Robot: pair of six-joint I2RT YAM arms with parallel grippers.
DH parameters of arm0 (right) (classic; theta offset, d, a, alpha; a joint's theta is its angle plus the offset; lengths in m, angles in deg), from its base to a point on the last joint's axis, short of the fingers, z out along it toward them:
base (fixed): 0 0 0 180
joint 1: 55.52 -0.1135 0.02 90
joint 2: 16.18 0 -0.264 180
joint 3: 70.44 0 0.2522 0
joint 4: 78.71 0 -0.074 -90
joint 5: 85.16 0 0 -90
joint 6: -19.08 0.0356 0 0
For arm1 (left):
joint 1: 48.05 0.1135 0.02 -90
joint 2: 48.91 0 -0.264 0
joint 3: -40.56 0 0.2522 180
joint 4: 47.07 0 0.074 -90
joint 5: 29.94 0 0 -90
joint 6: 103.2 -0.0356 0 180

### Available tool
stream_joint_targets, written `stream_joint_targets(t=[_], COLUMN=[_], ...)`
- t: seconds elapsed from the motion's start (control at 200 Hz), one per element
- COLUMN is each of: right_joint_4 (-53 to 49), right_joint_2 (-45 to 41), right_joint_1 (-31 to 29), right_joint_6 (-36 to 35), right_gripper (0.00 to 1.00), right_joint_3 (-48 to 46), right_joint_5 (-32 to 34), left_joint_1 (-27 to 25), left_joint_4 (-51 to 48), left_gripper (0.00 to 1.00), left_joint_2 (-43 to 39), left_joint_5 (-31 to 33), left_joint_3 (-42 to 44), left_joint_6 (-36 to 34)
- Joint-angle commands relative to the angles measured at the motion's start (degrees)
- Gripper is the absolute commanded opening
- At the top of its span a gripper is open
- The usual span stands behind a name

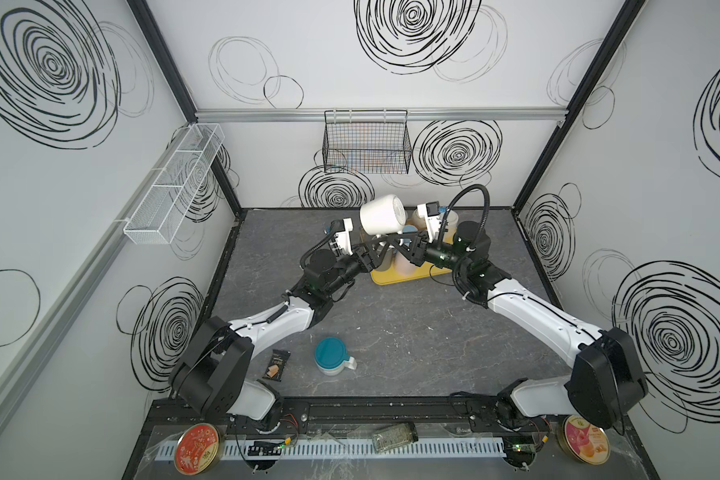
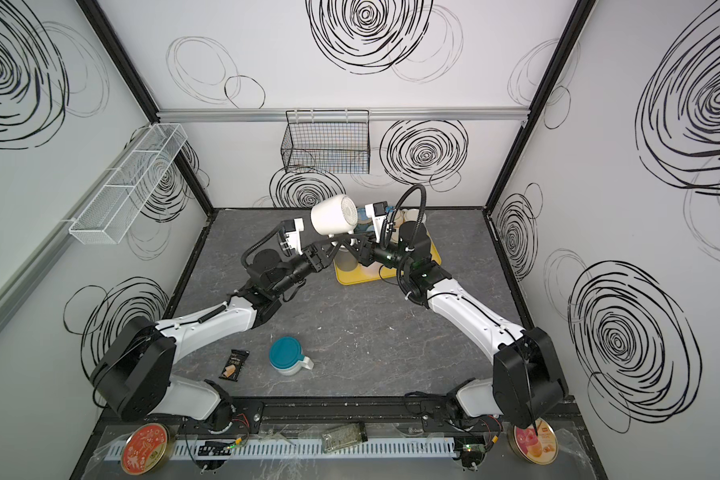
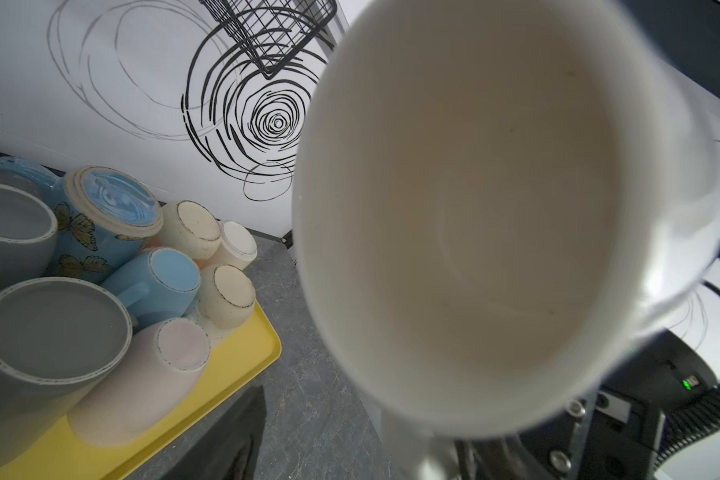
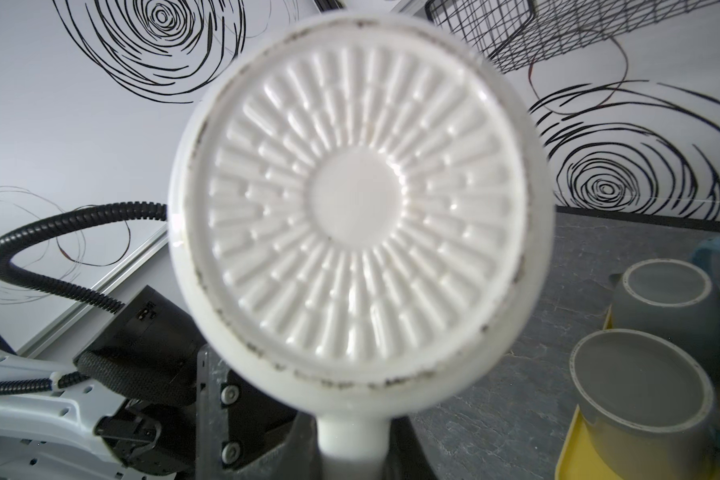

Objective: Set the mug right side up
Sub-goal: 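Grasp the white mug with the left gripper from the right gripper, then lower white mug upright with left gripper while right gripper returns to tray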

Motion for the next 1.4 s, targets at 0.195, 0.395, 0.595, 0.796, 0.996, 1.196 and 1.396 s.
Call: stream_joint_targets(t=[0.195, 0.395, 0.595, 0.796, 0.996, 1.196, 1.396], right_joint_4=[8.6, 8.2, 6.2, -4.1, -12.7, -27.4, -29.2], right_joint_2=[0.4, 2.8, 4.4, 3.0, 1.9, 9.4, 18.8], right_joint_1=[-0.6, -0.6, -0.2, 3.0, 8.3, 17.4, 19.5], right_joint_6=[3.0, 3.9, 1.0, -4.0, -8.8, -10.8, -12.2], right_gripper=[0.0, 0.01, 0.42, 0.64, 0.66, 0.64, 0.56], right_joint_3=[2.3, 3.5, 3.9, 5.0, 3.8, 8.8, 13.5], right_joint_5=[-9.1, -12.2, -11.2, -7.7, -2.2, 7.0, 10.4], left_joint_1=[3.6, 4.6, 5.5, 9.1, 13.7, 19.1, 23.5], left_joint_4=[35.9, 42.1, 33.8, 16.4, -9.1, -48.5, -60.1], left_gripper=[0.49, 0.2, 0.0, 0.0, 0.0, 0.0, 0.0], left_joint_2=[5.2, 4.1, -0.3, -5.8, -8.5, -6.6, 3.3], left_joint_5=[-12.2, -15.7, -16.5, -14.0, -8.9, 5.6, 14.0], left_joint_3=[4.4, 6.3, 7.2, 7.2, 3.4, -10.6, -23.1], left_joint_6=[15.2, 18.3, 13.9, 6.0, -5.4, -30.1, -40.5])
